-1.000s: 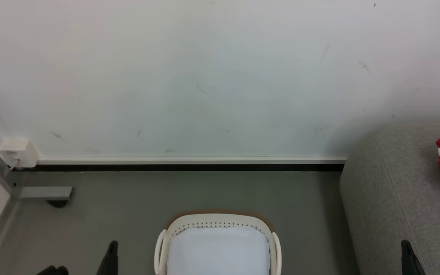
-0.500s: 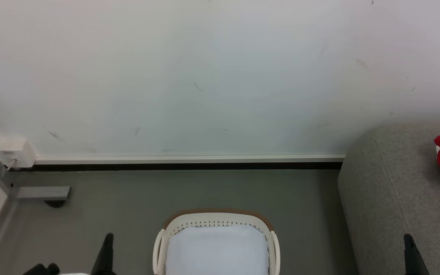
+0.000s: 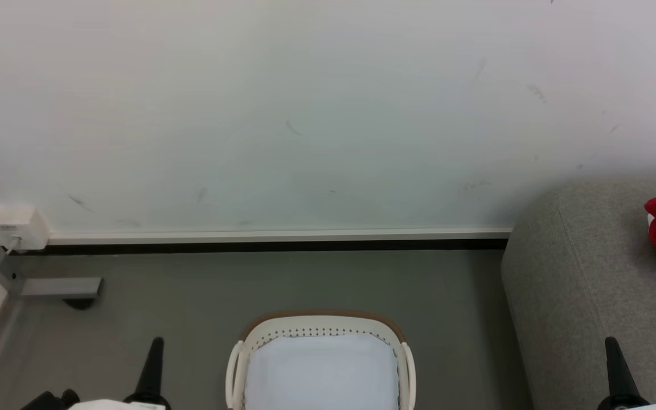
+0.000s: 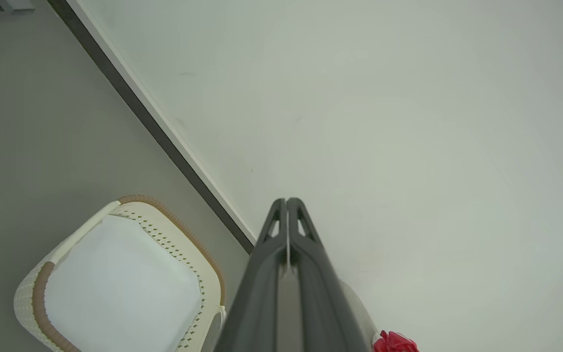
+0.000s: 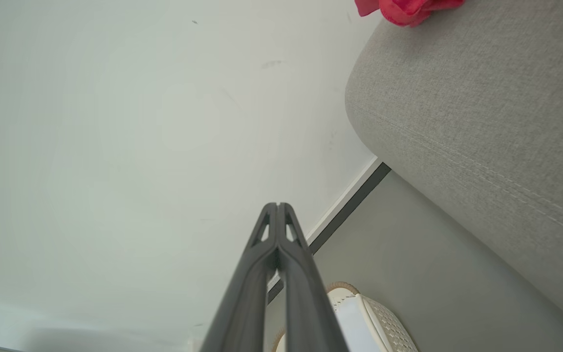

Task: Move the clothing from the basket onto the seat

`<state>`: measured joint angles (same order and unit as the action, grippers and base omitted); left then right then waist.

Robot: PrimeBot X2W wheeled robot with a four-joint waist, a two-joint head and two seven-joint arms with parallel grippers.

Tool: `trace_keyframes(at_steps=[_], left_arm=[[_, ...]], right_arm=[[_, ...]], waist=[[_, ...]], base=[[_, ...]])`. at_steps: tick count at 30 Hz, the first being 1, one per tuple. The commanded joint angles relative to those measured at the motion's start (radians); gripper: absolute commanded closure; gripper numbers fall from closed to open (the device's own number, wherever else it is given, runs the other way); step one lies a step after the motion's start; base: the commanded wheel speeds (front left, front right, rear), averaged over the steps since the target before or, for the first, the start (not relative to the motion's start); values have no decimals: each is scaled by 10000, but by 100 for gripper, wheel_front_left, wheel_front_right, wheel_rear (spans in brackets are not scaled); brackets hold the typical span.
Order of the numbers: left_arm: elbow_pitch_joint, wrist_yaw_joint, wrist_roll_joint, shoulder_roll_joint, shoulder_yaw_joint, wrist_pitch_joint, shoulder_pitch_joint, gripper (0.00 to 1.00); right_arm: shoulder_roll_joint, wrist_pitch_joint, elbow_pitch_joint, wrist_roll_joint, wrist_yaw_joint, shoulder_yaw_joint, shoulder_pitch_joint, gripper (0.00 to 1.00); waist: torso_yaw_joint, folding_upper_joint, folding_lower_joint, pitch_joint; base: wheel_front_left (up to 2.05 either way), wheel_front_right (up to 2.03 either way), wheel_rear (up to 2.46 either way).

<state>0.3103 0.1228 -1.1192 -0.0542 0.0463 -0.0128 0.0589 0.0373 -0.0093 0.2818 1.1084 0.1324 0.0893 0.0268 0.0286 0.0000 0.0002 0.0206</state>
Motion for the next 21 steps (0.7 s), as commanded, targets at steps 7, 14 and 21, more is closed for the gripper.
trace_keyframes(at_steps=[7,14,21], left_arm=[[-210,46,-936,-31,149,245,260,100],[-277,57,-1586,-22,247,409,289,100],[-356,67,-2203,-14,329,583,349,100]], right_arm=[[128,225,-172,921,-18,68,335,100],[137,389,-210,1593,-19,100,425,100],[145,547,-241,2229,-21,132,509,100]], waist=[[-37,0,-1,-31],[-71,0,-1,-59],[-104,0,-1,-87]], base=[[0,0,0],[0,0,0],[0,0,0]])
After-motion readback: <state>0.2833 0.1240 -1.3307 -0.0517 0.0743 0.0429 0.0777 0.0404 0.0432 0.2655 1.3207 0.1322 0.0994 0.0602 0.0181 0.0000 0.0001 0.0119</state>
